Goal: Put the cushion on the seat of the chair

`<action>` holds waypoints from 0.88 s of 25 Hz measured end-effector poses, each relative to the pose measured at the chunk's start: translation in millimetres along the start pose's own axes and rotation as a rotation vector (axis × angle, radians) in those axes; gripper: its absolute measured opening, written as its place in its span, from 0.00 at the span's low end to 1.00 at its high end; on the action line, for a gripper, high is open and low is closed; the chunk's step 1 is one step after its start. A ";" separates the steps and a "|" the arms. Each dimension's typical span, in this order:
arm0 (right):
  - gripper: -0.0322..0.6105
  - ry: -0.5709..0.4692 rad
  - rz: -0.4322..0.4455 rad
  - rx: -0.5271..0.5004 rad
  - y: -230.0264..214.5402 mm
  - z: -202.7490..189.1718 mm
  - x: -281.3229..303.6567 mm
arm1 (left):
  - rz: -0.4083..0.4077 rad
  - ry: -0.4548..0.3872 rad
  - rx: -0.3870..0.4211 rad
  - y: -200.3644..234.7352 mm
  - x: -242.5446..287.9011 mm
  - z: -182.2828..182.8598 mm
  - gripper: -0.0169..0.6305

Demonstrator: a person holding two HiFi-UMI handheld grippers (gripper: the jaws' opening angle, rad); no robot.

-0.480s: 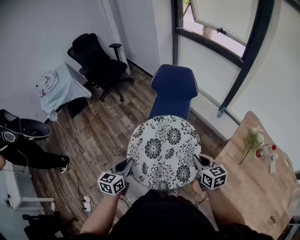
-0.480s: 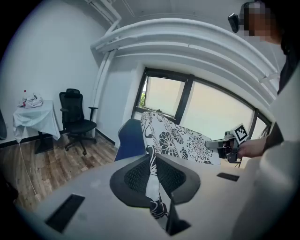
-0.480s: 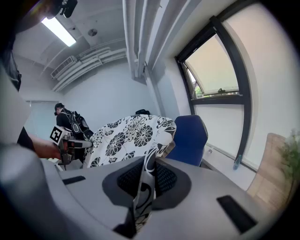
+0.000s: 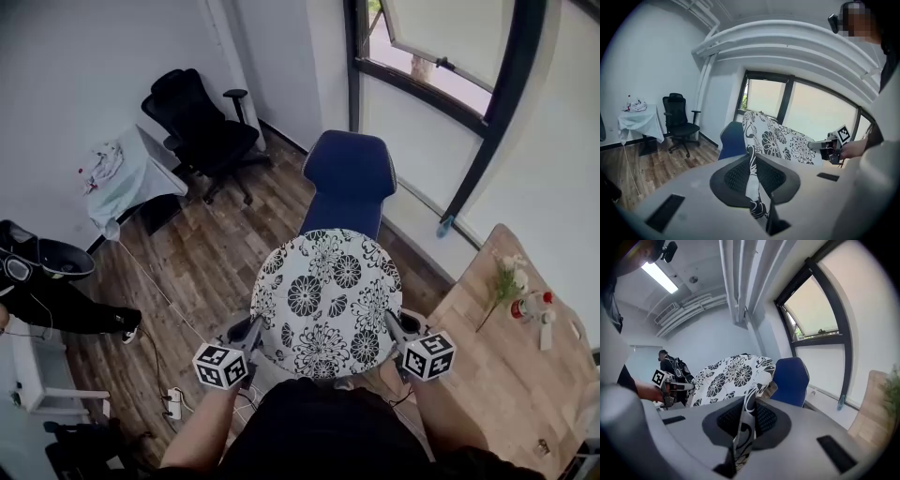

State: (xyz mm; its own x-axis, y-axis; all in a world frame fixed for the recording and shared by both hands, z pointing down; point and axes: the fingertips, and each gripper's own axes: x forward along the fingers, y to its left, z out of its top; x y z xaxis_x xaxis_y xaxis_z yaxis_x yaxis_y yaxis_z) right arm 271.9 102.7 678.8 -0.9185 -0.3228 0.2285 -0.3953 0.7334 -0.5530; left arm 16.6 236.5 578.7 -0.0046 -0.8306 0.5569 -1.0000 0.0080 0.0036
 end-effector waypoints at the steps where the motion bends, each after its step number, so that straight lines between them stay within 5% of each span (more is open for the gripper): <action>1: 0.11 -0.004 0.012 0.002 2.1 0.3 -0.7 | 0.006 -0.002 0.001 -1.2 -0.3 -0.2 0.07; 11: 0.11 0.007 0.038 0.023 -10.4 -5.2 13.8 | 0.023 0.018 -0.046 -1.0 13.2 -19.1 0.07; 22: 0.11 -0.014 -0.056 0.043 -22.3 23.8 59.5 | -0.071 0.024 -0.021 55.0 76.5 24.6 0.07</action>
State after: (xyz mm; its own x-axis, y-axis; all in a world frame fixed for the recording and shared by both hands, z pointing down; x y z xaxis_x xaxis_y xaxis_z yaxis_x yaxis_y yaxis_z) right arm 226.4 52.9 685.7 -0.8948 -0.3711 0.2484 -0.4445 0.6879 -0.5738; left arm -38.9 159.7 601.2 0.0670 -0.8158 0.5744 -0.9974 -0.0387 0.0614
